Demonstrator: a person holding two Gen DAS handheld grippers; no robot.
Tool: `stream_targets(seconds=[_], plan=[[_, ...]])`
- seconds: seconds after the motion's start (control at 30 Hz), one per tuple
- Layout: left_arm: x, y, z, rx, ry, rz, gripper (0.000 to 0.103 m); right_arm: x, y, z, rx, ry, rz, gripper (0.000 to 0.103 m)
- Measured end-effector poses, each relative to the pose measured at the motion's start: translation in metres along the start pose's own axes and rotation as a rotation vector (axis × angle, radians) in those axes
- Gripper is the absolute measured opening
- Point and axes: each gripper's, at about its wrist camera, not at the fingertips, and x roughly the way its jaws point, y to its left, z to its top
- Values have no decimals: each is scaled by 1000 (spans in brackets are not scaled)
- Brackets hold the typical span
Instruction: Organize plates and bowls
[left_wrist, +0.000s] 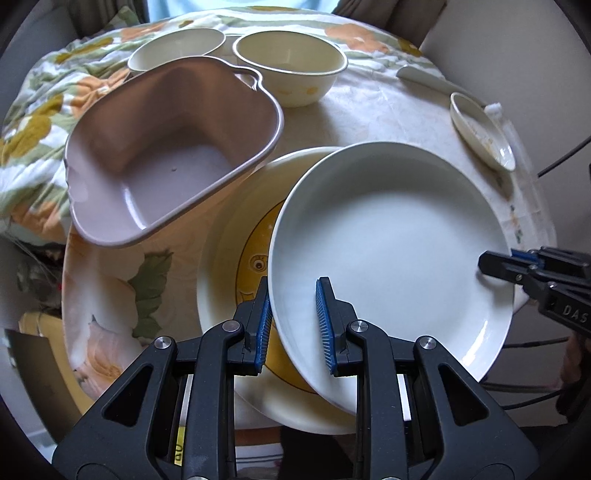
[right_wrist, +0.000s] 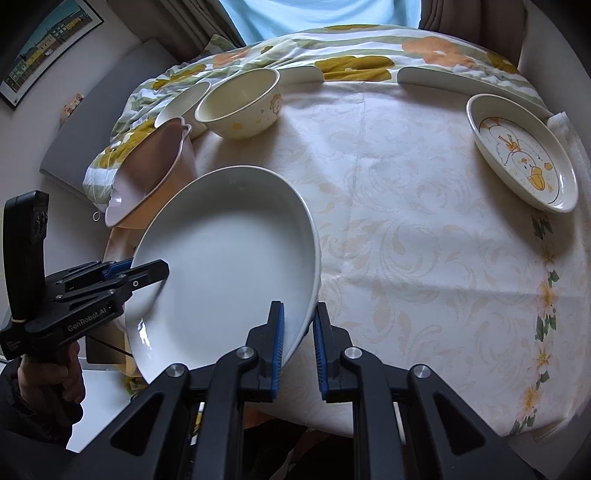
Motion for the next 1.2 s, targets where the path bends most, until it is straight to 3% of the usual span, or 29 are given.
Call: stream_targets(seconds=[0.47, 0.77, 1.03, 1.2], plan=[[8, -12, -2, 94, -17, 133, 20, 3, 8, 3, -37, 6, -31, 14], [1, -27, -9, 218, -67, 298, 20, 5, 19, 3, -106, 4, -74, 14], [-4, -26, -11, 230, -87, 375, 20, 11, 31, 2, -153, 6, -99, 14], [-6, -23, -13, 214, -91, 364, 20, 13, 40, 3, -182, 4, -120, 14]])
